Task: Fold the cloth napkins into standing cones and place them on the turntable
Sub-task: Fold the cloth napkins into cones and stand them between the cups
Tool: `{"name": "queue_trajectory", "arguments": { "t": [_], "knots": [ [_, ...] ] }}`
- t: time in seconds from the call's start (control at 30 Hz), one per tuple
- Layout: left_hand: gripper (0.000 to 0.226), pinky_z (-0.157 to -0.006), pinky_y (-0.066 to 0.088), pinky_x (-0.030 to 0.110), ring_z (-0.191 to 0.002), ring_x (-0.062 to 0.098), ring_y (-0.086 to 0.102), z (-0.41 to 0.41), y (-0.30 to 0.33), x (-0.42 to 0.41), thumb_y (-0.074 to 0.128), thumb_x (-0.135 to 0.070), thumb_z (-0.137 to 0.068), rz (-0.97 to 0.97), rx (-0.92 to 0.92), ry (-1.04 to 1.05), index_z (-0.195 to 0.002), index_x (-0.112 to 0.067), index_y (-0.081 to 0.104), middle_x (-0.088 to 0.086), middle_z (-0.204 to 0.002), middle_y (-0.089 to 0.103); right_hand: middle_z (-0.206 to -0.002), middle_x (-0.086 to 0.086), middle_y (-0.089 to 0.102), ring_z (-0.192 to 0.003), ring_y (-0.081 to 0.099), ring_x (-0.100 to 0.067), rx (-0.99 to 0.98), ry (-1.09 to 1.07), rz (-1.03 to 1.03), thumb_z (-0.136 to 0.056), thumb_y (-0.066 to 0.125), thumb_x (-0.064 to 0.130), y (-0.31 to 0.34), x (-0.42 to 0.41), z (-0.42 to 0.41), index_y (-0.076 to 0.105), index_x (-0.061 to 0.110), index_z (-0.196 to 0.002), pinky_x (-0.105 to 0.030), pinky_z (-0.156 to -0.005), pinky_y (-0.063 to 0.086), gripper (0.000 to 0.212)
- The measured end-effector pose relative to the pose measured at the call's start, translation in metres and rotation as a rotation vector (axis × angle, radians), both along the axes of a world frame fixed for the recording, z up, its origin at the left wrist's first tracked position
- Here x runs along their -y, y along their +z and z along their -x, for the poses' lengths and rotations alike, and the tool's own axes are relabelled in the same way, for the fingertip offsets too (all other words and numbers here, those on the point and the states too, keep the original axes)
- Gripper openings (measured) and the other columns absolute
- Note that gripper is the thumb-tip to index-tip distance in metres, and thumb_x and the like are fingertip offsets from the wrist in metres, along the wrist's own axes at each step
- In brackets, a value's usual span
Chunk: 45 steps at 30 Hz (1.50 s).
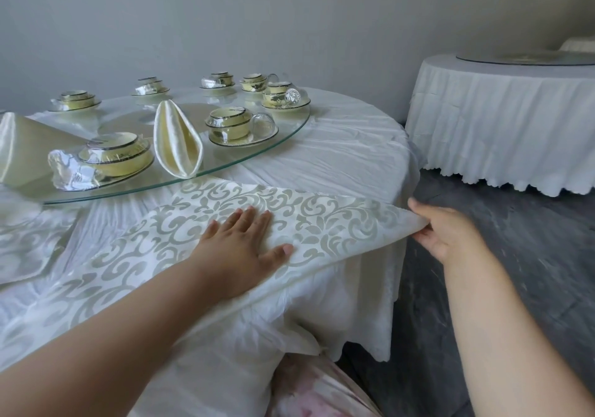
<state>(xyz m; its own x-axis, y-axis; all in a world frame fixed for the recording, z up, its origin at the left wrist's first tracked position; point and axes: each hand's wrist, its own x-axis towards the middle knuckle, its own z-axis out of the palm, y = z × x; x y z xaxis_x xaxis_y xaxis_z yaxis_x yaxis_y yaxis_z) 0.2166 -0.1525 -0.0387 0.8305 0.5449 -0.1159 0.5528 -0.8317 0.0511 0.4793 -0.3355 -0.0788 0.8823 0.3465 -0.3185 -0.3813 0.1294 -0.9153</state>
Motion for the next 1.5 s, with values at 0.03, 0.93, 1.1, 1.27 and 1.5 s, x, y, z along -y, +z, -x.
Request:
{"name": "queue_trajectory", "arguments": {
  "t": [0.03,0.93,1.1,1.27,1.5],
  "knots": [
    [0.085,-0.120,-0.005,0.041,-0.147,0.013,-0.013,0.000,0.001,0.000,0.012,-0.078,-0.083,0.003,0.001,-0.001,-0.152,-0.032,-0.007,-0.004,-0.160,-0.012,-0.104,-0.016,0.061,-0.076,0.063,-0.017,0.062,-0.061,0.009,-0.083,0.072,0.007,-0.002,-0.003,0.001,0.053,0.010,-0.091,-0.027,-0.071,0.053,0.020],
    [0.073,-0.119,0.001,0.043,-0.148,0.016,-0.006,0.079,-0.007,-0.007,0.016,-0.067,-0.091,-0.027,0.068,0.121,-0.153,-0.031,0.001,-0.003,-0.162,-0.004,-0.158,0.015,-0.016,-0.145,-0.015,-0.005,1.456,1.156,1.078,-0.095,0.017,0.063,0.037,-0.113,0.152,-0.007,0.040,-0.150,-0.036,-0.119,-0.008,0.065],
    [0.076,-0.119,-0.006,0.042,-0.146,0.009,-0.013,0.117,0.004,0.005,0.009,-0.070,-0.086,-0.005,0.179,0.102,-0.153,-0.034,0.007,-0.010,-0.161,-0.004,-0.159,0.012,-0.013,-0.144,-0.020,-0.006,1.545,0.993,1.067,-0.090,0.017,0.068,0.055,-0.109,0.178,-0.003,0.033,-0.152,-0.040,-0.118,-0.011,0.074],
    [0.055,-0.103,0.037,0.029,-0.122,0.008,0.048,0.198,0.017,-0.004,0.023,-0.058,-0.095,0.038,0.473,-0.040,-0.121,-0.031,0.062,-0.013,-0.126,0.061,-0.153,0.023,0.022,-0.140,0.014,0.006,1.463,1.247,0.453,-0.077,0.016,0.075,0.080,-0.107,0.273,0.026,0.033,-0.150,-0.018,-0.114,0.011,0.084],
    [0.049,-0.088,0.048,0.027,-0.103,0.003,0.060,0.290,0.021,-0.040,0.049,-0.070,-0.081,0.342,0.479,0.176,-0.095,-0.032,0.076,-0.020,-0.102,0.066,-0.096,0.017,0.046,-0.095,0.043,0.002,1.585,1.382,0.320,-0.076,0.059,0.068,0.056,-0.124,0.325,0.059,0.036,-0.118,-0.018,-0.086,0.039,0.053]
  ]
}}
